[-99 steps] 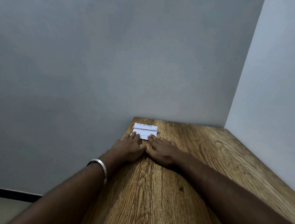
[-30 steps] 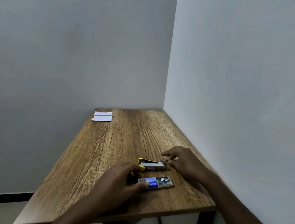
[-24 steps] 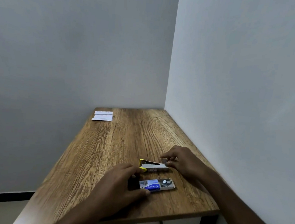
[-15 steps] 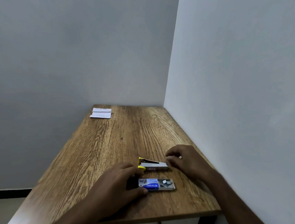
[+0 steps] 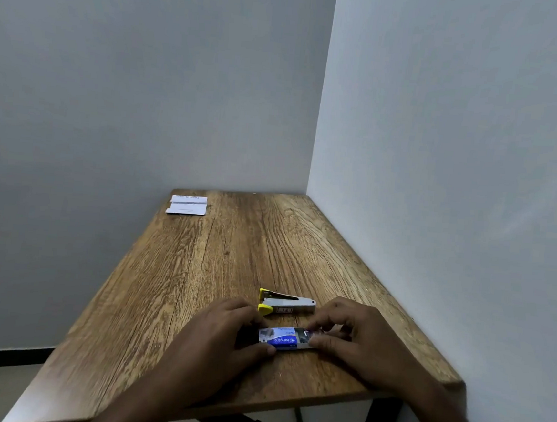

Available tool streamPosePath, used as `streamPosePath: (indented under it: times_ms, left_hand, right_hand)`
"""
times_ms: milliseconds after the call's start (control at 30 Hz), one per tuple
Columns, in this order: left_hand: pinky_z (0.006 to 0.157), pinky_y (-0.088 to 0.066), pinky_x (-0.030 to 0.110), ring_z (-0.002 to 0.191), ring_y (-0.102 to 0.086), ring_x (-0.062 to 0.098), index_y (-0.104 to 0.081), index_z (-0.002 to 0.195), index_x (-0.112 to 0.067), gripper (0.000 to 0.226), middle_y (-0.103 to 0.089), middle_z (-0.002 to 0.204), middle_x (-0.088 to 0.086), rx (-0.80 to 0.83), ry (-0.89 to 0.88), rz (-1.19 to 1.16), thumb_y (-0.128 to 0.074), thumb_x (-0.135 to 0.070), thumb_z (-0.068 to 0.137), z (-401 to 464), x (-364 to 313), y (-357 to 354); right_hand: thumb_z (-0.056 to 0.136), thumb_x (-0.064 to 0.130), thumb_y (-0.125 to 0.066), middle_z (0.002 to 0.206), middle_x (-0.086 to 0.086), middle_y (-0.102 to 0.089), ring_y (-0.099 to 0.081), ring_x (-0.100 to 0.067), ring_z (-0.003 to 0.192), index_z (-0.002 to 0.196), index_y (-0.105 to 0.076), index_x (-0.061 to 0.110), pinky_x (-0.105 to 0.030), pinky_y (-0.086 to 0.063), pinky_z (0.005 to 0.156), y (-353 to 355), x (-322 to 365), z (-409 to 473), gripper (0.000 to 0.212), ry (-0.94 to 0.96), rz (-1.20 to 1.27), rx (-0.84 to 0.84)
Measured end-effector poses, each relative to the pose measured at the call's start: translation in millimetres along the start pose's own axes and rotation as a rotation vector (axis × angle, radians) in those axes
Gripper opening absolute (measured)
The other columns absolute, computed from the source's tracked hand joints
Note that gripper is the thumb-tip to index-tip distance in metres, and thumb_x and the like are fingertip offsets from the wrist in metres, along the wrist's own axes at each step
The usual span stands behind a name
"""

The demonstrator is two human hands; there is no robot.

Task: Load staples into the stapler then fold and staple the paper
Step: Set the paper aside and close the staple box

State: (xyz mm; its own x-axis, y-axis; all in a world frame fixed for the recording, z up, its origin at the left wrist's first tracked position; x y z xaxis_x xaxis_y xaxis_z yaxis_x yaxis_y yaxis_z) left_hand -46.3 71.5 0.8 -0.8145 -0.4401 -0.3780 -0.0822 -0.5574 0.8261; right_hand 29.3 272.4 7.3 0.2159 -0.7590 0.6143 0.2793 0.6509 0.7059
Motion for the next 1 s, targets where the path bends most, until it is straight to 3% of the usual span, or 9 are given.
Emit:
streamPosePath:
  times_ms: [433, 633, 767, 1000]
  left_hand:
    - [0.085, -0.046, 0.022, 0.101, -0.048, -0.007, -0.063, 0.111, -0.038, 0.040, -0.057, 0.110, -0.026, -0.006, -0.001, -0.001, -0.056, -0.063, 0.081, -0.1, 2.5, -1.3]
    - [0.086, -0.047, 0.022, 0.102, -0.049, -0.008, -0.063, 0.112, -0.039, 0.042, -0.058, 0.112, -0.026, -0.001, -0.002, -0.007, -0.055, -0.064, 0.080, -0.4, 3.2, -1.1]
    - [0.087, -0.046, 0.020, 0.103, -0.048, -0.009, -0.063, 0.111, -0.041, 0.043, -0.057, 0.112, -0.026, 0.015, 0.018, -0.043, -0.055, -0.065, 0.077, 0.3, 4.3, -1.8]
    - [0.085, -0.046, 0.021, 0.102, -0.048, -0.008, -0.063, 0.109, -0.040, 0.037, -0.058, 0.111, -0.025, 0.031, 0.040, -0.057, -0.062, -0.059, 0.078, 1.3, 6.3, -2.8]
  right_hand:
    - [0.081, 0.021, -0.079, 0.101, 0.024, -0.068, -0.064, 0.000, 0.094, 0.110, -0.073, 0.043, -0.010, -0.050, 0.074, 3.4, -11.5, -1.3, 0.036, -0.053, 0.076, -0.048]
    - [0.074, 0.033, -0.085, 0.098, 0.033, -0.071, -0.065, 0.009, 0.094, 0.102, -0.070, 0.055, -0.012, -0.046, 0.076, 11.6, -21.1, -14.3, 0.039, -0.086, 0.000, -0.065]
    - [0.076, 0.029, -0.084, 0.094, 0.035, -0.071, -0.066, 0.011, 0.091, 0.096, -0.072, 0.055, -0.006, -0.045, 0.075, 9.1, -18.1, -13.5, 0.035, -0.052, -0.009, -0.066]
    - [0.076, 0.025, -0.084, 0.095, 0.026, -0.075, -0.069, 0.007, 0.092, 0.094, -0.077, 0.043, -0.014, -0.051, 0.083, 2.4, -12.3, -8.3, 0.026, -0.035, 0.056, -0.050]
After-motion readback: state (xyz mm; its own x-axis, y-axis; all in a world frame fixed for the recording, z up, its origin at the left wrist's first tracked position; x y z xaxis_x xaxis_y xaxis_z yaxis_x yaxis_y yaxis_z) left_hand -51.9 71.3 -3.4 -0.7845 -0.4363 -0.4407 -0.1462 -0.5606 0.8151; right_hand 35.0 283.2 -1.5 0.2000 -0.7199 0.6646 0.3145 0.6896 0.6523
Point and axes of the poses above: each hand's wrist, its own z-axis towards the middle knuckle, its own y-axis out of the back of the hand, x = y × z, the point moved 6 cm from there along z, towards the middle knuckle
